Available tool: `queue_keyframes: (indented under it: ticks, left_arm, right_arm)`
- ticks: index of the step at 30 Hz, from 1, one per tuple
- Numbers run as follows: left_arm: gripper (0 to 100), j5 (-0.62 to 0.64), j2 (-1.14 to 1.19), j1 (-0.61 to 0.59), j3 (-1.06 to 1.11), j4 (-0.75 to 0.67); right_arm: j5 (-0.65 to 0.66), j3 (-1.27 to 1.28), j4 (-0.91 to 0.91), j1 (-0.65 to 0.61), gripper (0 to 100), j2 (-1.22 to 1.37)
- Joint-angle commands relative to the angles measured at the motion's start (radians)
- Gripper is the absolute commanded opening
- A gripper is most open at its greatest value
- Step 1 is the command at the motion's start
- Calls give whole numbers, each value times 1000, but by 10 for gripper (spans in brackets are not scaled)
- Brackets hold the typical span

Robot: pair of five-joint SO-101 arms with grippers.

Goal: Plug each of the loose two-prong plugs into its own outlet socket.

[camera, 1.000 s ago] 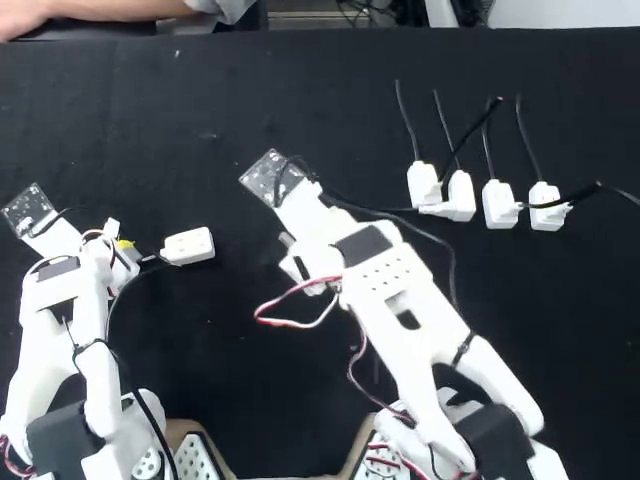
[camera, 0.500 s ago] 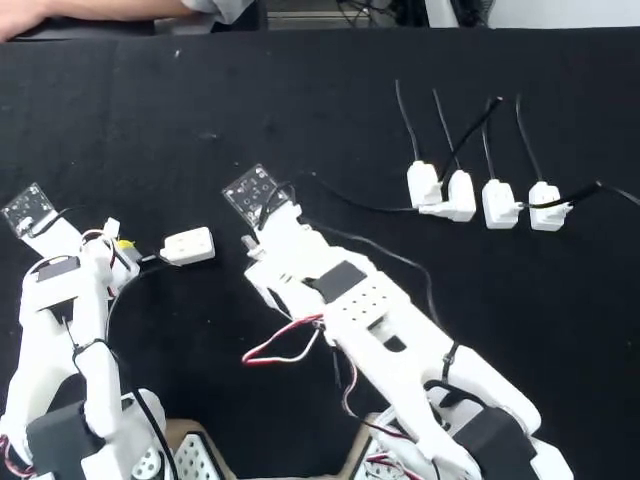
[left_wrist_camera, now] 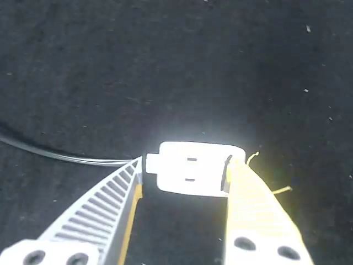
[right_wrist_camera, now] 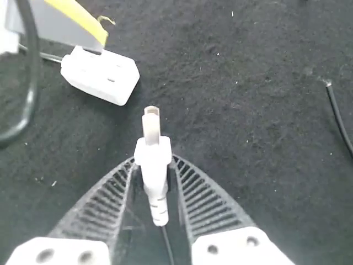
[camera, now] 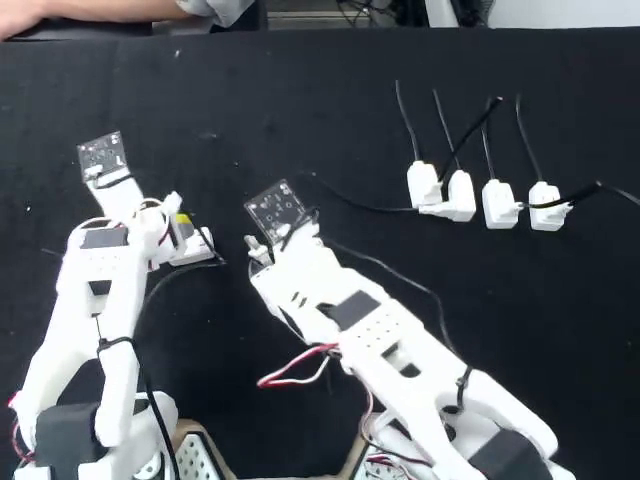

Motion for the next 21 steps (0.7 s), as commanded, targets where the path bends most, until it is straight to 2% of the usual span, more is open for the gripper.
queue_keyframes:
  ticks: [1, 13, 21]
  left_arm:
    - [238, 21, -44, 13, -27, 2]
    - [238, 57, -307, 36, 166, -89]
    - [238, 109, -399, 67, 208, -74]
  right_arm:
    - [-57, 2, -72, -11, 10, -48]
    - [-84, 13, -120, -147, 11, -48]
    - [-91, 13, -121, -153, 11, -47]
